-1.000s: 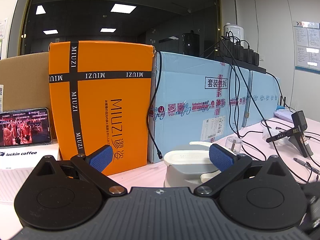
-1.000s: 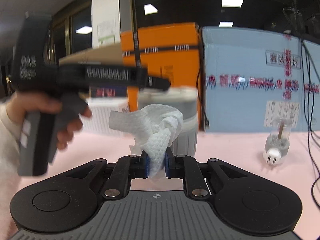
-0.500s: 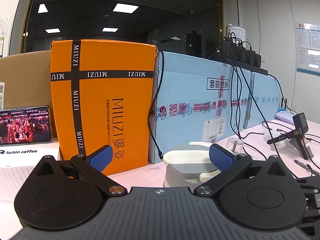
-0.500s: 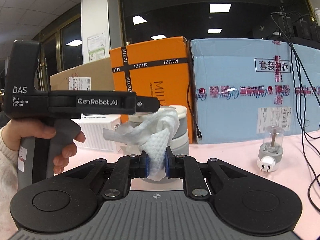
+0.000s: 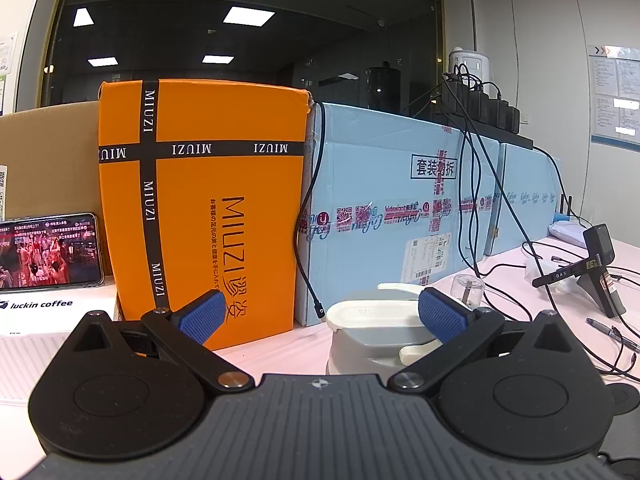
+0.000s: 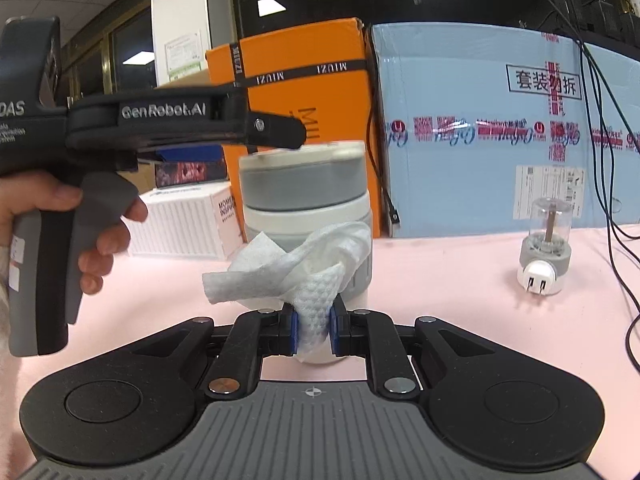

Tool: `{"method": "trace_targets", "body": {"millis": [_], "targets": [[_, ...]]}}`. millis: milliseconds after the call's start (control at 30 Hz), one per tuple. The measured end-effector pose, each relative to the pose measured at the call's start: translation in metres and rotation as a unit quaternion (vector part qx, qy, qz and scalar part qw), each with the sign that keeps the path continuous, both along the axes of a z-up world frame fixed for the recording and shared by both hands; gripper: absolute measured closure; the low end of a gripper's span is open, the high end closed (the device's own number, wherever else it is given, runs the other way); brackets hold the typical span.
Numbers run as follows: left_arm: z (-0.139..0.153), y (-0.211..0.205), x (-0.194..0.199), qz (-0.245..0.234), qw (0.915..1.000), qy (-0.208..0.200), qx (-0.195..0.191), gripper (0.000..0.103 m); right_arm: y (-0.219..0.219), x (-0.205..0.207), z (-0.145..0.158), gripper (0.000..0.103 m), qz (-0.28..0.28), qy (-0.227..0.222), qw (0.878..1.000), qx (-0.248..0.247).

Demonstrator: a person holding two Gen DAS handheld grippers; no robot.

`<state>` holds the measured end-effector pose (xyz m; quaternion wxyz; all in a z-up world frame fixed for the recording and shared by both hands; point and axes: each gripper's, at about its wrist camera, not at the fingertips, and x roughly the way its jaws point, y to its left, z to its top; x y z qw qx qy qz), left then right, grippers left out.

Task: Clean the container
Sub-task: 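Wipe the tumbler body again with the right tool while the left tool holds the lid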

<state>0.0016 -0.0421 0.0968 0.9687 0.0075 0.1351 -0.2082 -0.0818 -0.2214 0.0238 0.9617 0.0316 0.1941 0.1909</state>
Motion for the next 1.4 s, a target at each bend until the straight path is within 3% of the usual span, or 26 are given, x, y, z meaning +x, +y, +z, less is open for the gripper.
{"method": "trace_targets", "body": {"millis": [133,400,967,1233,1400], "targets": [[0.0,0.001,-0.001,0.0,1.0,0.0,0.0,0.0,-0.001,-0.002,0.006,0.09,0.0,-0.006,1.0,0.003],[0.0,0.0,-0.001,-0.001,1.0,0.0,0.0,0.0,-0.005,-0.013,0.037,0.09,0.0,-0.067,0.998,0.019],[0.0,0.001,0.001,-0.001,1.0,0.0,-0.001,0.0,-0.002,0.0,0.006,0.09,-0.002,-0.008,1.0,0.006],[0.001,0.001,0.0,-0.001,1.0,-0.001,0.001,0.0,-0.002,-0.012,0.028,0.09,0.003,-0.052,0.999,0.014],[0.001,0.001,0.0,0.001,1.0,0.0,0.0,0.0,-0.001,-0.004,0.017,0.09,0.001,-0.031,0.999,0.01]]}}
